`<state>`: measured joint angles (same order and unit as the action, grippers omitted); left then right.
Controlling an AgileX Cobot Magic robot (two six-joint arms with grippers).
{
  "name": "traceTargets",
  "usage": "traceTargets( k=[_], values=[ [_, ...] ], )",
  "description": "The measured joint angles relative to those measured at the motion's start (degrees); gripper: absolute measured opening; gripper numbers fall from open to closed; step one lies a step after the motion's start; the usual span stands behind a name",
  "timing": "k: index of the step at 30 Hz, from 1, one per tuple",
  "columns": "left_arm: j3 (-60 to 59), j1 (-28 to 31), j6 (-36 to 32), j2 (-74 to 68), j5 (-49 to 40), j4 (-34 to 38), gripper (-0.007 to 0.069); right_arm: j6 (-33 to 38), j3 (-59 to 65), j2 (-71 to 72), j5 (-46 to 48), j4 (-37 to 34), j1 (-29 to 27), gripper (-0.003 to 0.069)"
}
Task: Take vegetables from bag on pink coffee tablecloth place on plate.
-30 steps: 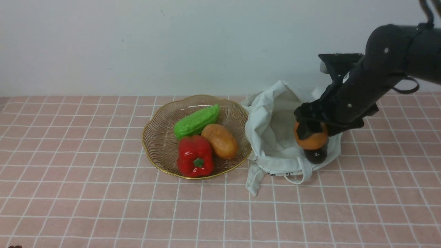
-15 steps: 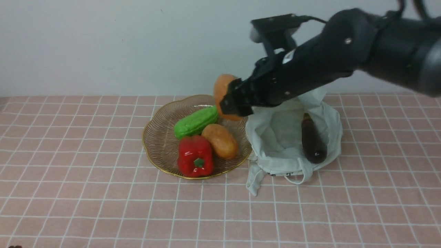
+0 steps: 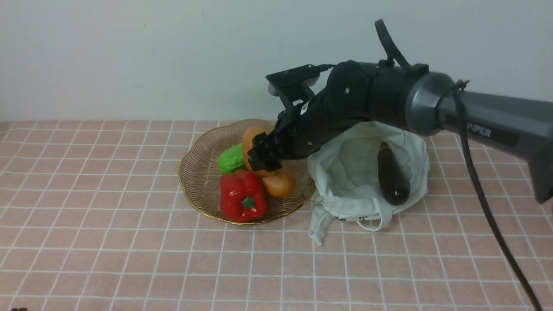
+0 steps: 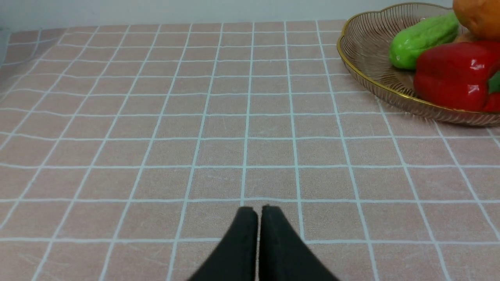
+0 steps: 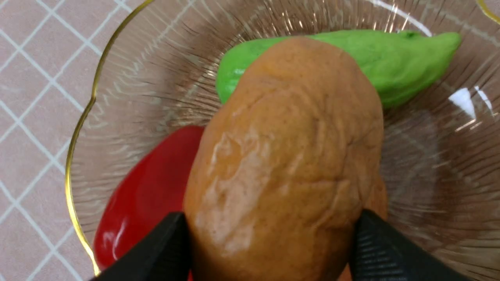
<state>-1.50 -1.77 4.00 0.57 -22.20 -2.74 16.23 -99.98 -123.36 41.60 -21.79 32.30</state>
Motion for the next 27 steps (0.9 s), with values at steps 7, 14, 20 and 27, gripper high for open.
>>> traceTargets(
  k=[7, 14, 20, 27],
  values=[
    [0.0, 0.0, 0.0, 0.0, 0.0, 0.0, -0.0005, 0.06, -2.26, -1.76, 6.16, 2.82, 0.02, 0.0657],
    [0.0, 0.0, 0.0, 0.0, 0.0, 0.0, -0.0005, -0.01, -15.83, -2.14, 20.25, 6.16, 0.02, 0.0692],
    [0.0, 0.0, 0.0, 0.0, 0.0, 0.0, -0.0005, -2.91, -28.25, -1.89, 29.27, 10.44, 0.02, 0.0692],
    [0.0, 0.0, 0.0, 0.0, 0.0, 0.0, -0.0005, -11.05, -29.03, 7.73, 30.5, 15.35, 0.02, 0.0574]
  ],
)
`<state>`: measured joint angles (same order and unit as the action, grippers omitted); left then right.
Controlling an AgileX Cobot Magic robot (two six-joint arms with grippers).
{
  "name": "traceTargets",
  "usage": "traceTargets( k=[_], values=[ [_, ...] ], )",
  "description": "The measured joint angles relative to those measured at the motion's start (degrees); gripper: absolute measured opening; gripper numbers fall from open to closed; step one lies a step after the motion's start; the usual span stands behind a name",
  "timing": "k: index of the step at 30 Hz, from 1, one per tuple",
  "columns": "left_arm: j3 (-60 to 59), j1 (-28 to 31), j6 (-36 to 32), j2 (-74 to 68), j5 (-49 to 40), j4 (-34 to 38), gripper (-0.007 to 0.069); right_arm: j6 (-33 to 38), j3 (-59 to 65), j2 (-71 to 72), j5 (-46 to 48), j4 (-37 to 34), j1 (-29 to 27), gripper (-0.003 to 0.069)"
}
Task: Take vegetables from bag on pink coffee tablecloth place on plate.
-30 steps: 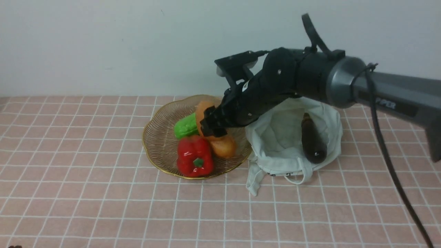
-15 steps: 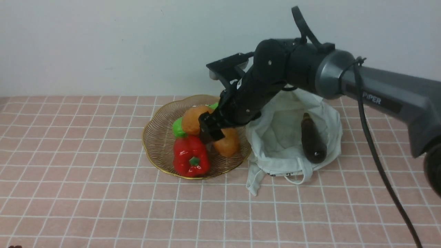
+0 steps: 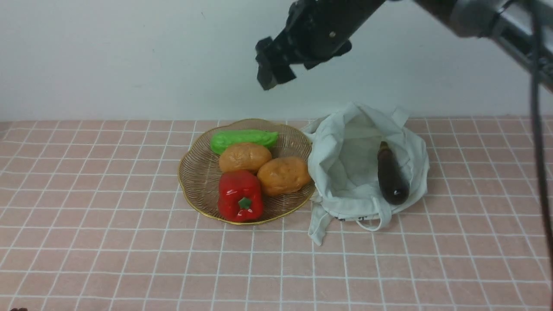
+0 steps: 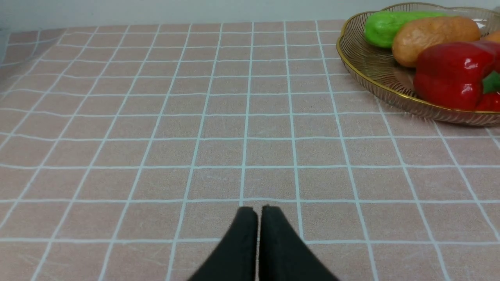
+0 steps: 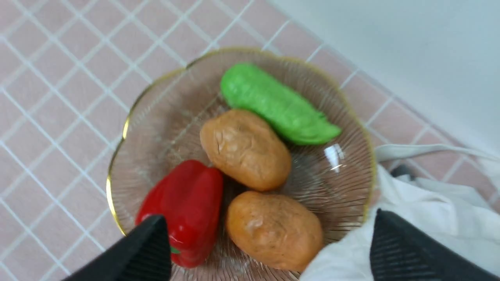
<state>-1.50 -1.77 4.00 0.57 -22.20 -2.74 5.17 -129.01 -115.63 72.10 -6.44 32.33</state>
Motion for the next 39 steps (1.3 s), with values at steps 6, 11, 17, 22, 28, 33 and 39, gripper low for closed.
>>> traceTargets(
  k=[6, 11, 17, 22, 28, 33, 39],
  values=[
    [0.0, 0.0, 0.0, 0.0, 0.0, 0.0, -0.0005, -2.03, 14.0, 21.42, 0.05, 0.81, 0.0, 0.0302],
    [0.0, 0.0, 0.0, 0.0, 0.0, 0.0, -0.0005, -2.05, 32.81, 41.52, 0.05, 2.45, 0.0, 0.009],
    [0.0, 0.0, 0.0, 0.0, 0.0, 0.0, -0.0005, -2.05, 62.98, 66.77, -19.1, 2.15, 0.0, -0.0008],
    [0.0, 0.0, 0.0, 0.0, 0.0, 0.0, -0.0005, -2.15, 93.17, 86.38, -46.48, 0.73, 0.0, -0.0015],
    [0.0, 0.0, 0.0, 0.0, 0.0, 0.0, -0.0005, -2.04, 106.8, 92.98, -59.13, -0.01, 0.0, -0.0015],
    [0.0, 0.0, 0.0, 0.0, 0.0, 0.0, -0.0005, -1.95, 108.82, 93.33, -64.38, 0.24, 0.0, -0.0015],
    [0.0, 0.0, 0.0, 0.0, 0.0, 0.0, -0.0005, -1.8, 108.82, 93.33, -63.35, 0.24, 0.0, -0.0015]
  ],
)
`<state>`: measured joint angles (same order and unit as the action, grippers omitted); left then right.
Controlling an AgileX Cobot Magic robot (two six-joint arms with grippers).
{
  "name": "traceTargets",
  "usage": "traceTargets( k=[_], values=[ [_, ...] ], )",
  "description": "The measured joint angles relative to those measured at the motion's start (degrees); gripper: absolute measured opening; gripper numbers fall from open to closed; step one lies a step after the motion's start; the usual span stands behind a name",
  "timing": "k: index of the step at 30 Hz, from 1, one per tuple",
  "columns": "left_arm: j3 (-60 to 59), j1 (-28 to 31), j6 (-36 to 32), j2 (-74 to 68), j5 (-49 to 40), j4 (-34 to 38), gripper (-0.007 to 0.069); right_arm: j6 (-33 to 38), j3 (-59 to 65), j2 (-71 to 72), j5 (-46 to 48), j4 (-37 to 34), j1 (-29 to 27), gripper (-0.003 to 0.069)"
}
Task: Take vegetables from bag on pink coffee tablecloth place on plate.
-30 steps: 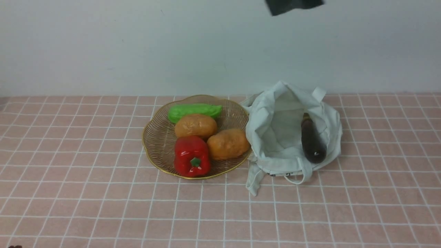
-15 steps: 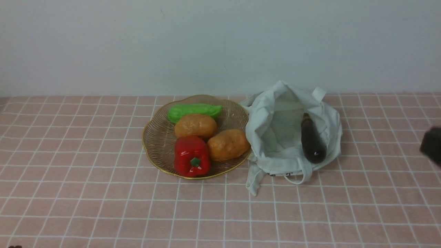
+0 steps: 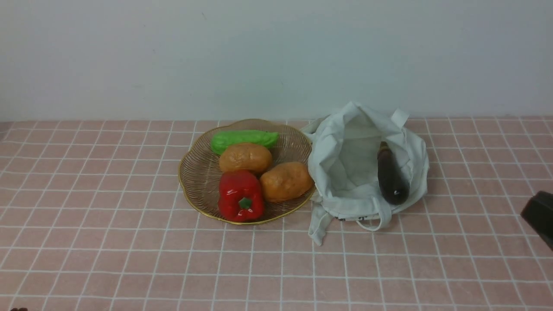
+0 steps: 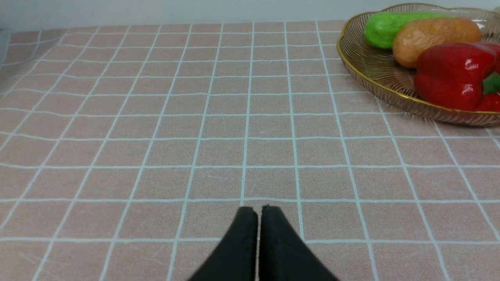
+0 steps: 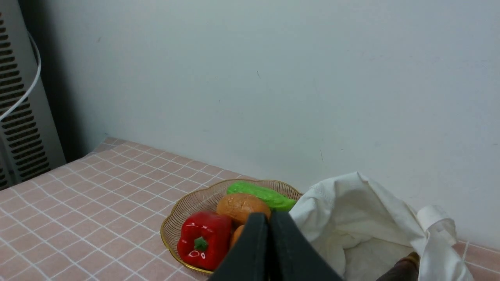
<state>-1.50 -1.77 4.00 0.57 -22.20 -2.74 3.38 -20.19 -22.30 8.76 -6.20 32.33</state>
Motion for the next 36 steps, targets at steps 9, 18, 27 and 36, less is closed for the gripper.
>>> traceTargets(
  k=[9, 18, 27, 36],
  values=[
    [0.0, 0.0, 0.0, 0.0, 0.0, 0.0, -0.0005, 0.0, 0.0, 0.0, 0.27, 0.0, 0.0, -0.0015],
    [0.0, 0.0, 0.0, 0.0, 0.0, 0.0, -0.0005, 0.71, 0.92, 2.57, 0.32, 0.11, -0.46, -0.0015],
    [0.0, 0.0, 0.0, 0.0, 0.0, 0.0, -0.0005, 2.94, 13.66, 17.63, 1.75, 0.23, -15.02, -0.0015],
    [0.0, 0.0, 0.0, 0.02, 0.0, 0.0, -0.0005, 2.94, 21.65, 22.93, 12.13, 0.23, -25.81, -0.0015]
  ],
)
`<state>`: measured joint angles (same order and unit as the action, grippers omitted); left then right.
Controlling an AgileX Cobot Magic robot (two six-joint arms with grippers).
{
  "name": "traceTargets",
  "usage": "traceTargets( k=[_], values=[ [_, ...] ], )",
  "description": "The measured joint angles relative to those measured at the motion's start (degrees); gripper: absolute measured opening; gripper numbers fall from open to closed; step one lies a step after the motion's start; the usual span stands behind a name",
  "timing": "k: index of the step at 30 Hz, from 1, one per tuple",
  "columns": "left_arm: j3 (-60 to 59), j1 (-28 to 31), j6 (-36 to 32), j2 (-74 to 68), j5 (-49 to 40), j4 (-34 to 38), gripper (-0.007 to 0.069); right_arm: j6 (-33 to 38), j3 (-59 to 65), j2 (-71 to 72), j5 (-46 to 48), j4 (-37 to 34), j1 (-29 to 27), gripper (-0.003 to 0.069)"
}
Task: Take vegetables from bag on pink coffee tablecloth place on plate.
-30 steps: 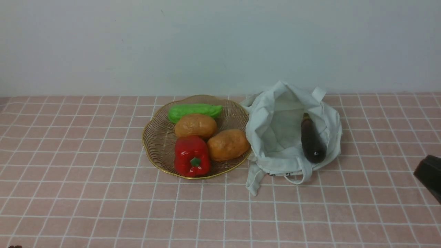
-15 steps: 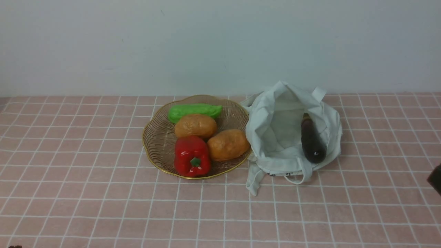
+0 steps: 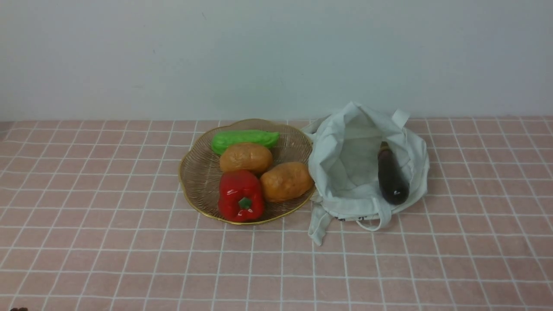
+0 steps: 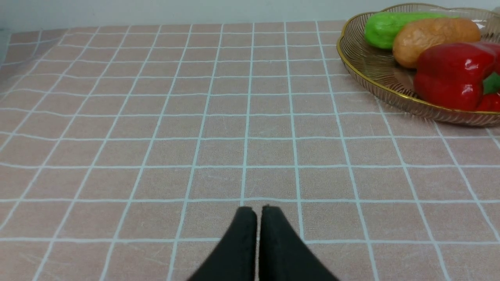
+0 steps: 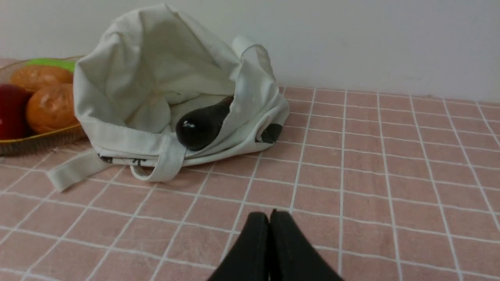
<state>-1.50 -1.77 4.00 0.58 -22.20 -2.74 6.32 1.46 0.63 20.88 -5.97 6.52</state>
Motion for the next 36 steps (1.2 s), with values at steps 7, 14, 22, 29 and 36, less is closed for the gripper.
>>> traceTargets(
  k=[7, 14, 22, 29, 36],
  values=[
    [0.0, 0.0, 0.0, 0.0, 0.0, 0.0, -0.0005, -0.63, -0.05, 0.0, 0.54, 0.0, -2.42, -0.0015],
    [0.0, 0.0, 0.0, 0.0, 0.0, 0.0, -0.0005, -0.63, -0.05, 0.0, 0.59, 0.0, 0.49, -0.0015],
    [0.0, 0.0, 0.0, 0.0, 0.0, 0.0, -0.0005, -0.63, -0.05, 0.0, 0.59, 0.0, 4.79, -0.0015],
    [0.0, 0.0, 0.0, 0.0, 0.0, 0.0, -0.0005, -0.63, -0.05, 0.0, 0.59, 0.0, 4.79, -0.0015],
    [0.0, 0.0, 0.0, 0.0, 0.0, 0.0, -0.0005, -0.63, -0.05, 0.0, 0.59, 0.0, 3.64, -0.0015]
  ],
)
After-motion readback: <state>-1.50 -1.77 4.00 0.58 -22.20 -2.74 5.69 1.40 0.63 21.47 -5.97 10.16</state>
